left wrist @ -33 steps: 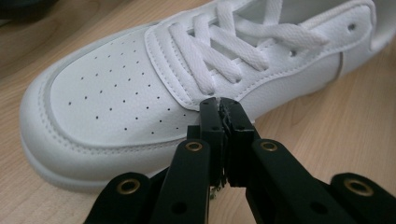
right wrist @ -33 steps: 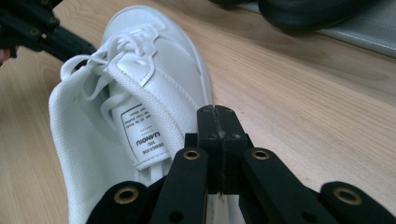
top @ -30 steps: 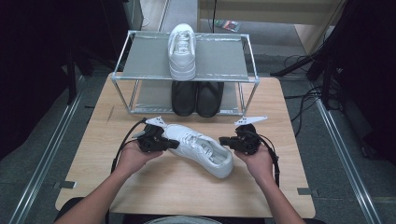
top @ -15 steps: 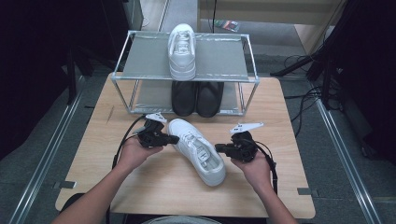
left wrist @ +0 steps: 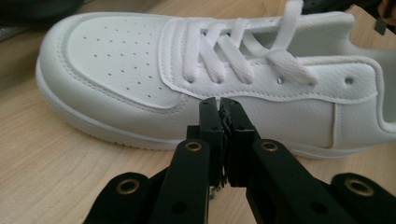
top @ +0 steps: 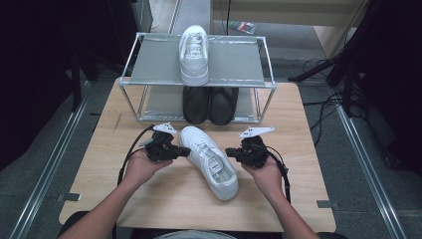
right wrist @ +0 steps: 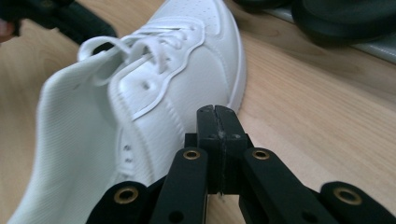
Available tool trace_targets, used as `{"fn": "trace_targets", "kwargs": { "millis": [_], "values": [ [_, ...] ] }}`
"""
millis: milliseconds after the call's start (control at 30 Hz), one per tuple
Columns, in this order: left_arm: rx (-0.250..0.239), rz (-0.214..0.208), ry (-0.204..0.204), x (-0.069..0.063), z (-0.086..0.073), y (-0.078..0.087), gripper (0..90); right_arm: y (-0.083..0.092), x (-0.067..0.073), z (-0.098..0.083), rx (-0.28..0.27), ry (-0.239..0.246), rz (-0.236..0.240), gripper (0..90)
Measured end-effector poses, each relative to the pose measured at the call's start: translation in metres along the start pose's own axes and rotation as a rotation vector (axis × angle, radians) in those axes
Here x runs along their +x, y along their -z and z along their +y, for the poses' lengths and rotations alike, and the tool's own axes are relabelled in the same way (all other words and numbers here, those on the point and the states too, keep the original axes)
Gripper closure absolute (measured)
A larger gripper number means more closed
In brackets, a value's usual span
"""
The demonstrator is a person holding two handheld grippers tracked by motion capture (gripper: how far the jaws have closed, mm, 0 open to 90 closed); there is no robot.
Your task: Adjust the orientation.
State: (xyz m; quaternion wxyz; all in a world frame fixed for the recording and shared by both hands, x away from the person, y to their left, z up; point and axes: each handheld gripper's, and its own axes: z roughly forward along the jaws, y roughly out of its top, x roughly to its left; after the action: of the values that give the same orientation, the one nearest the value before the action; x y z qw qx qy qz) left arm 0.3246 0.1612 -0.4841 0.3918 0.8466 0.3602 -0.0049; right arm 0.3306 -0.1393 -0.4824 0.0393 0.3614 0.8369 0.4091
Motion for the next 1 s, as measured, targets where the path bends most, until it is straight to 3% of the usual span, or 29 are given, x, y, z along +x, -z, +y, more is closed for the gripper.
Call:
{"fn": "trace_targets", "kwargs": {
  "millis": [367, 1000],
  "values": [
    [0.013, 0.002, -0.014, -0.016, -0.003, -0.009, 89.3, -0.014, -0.001, 0.006, 0.037, 0.011, 0.019, 90.0],
    [0.023, -0.009, -0.03, -0.011, 0.004, -0.012, 89.2, -0.011, 0.011, -0.002, 0.037, -0.013, 0.018, 90.0]
  ]
}}
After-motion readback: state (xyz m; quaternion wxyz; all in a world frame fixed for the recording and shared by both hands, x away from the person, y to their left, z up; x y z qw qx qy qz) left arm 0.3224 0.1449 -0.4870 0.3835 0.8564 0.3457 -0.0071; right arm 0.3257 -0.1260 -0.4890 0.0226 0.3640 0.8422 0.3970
